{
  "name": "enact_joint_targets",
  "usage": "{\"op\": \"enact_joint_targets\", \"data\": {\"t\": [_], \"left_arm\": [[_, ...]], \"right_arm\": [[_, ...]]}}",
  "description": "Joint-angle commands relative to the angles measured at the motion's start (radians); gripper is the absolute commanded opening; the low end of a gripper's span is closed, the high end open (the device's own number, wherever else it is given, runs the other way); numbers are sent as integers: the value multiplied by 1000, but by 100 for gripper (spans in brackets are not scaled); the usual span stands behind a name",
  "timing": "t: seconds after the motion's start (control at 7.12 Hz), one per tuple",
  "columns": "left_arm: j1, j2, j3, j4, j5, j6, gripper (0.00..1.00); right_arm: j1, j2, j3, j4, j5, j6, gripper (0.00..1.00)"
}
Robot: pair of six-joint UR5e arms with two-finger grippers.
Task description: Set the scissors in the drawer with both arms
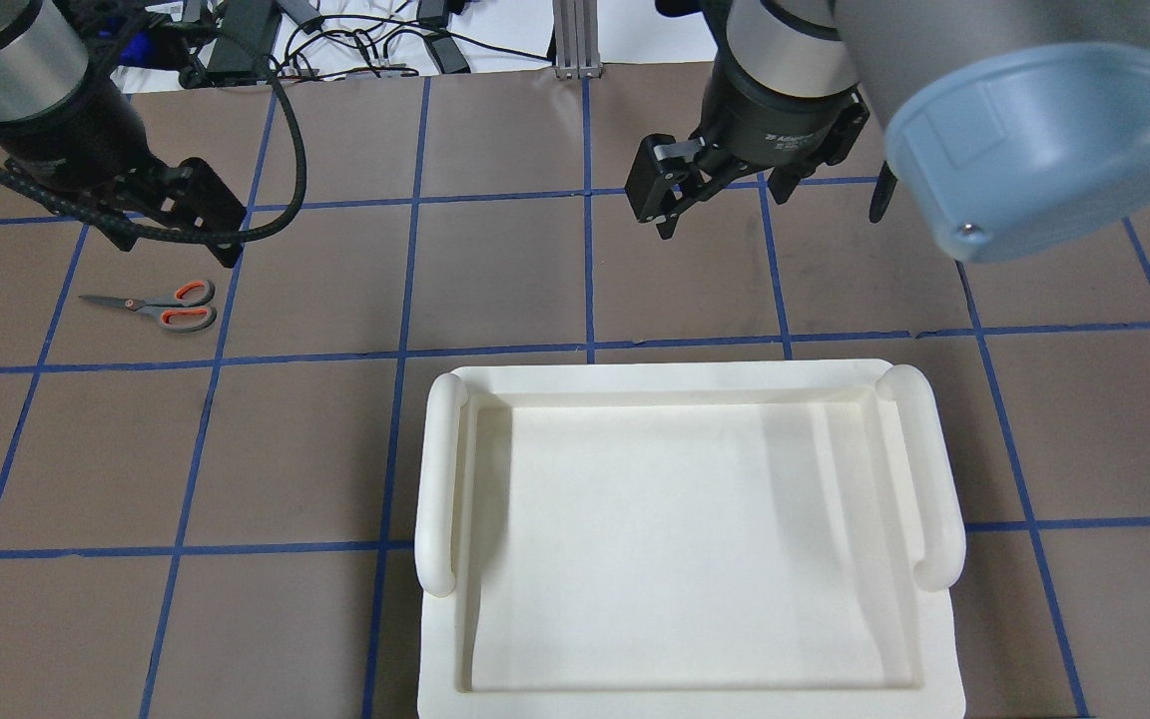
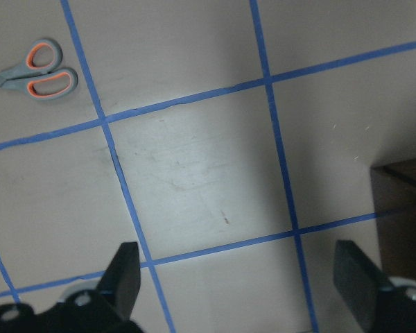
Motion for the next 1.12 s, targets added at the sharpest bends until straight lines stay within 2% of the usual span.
{"op": "enact_joint_targets", "data": {"t": [0.0, 0.28, 0.56, 0.7, 0.84, 0.98], "left_arm": [[149, -27, -19, 11, 17, 392, 100], [261, -91, -37, 83, 29, 680, 100], [343, -177, -78, 201, 38, 937, 100], [354, -214, -83, 259, 40, 1022, 100], [377, -241, -83, 263, 41, 1076, 100], [389, -283, -82, 266, 38, 1086, 100]], "right_arm": [[39, 83, 3, -24, 20, -249, 100], [43, 126, 2, 10, 20, -637, 97], [42, 203, -21, 17, 31, -890, 96], [39, 264, -68, 75, 48, -1040, 94], [39, 321, -114, 152, 53, -1106, 94], [34, 349, -131, 171, 51, -1232, 90]]}}
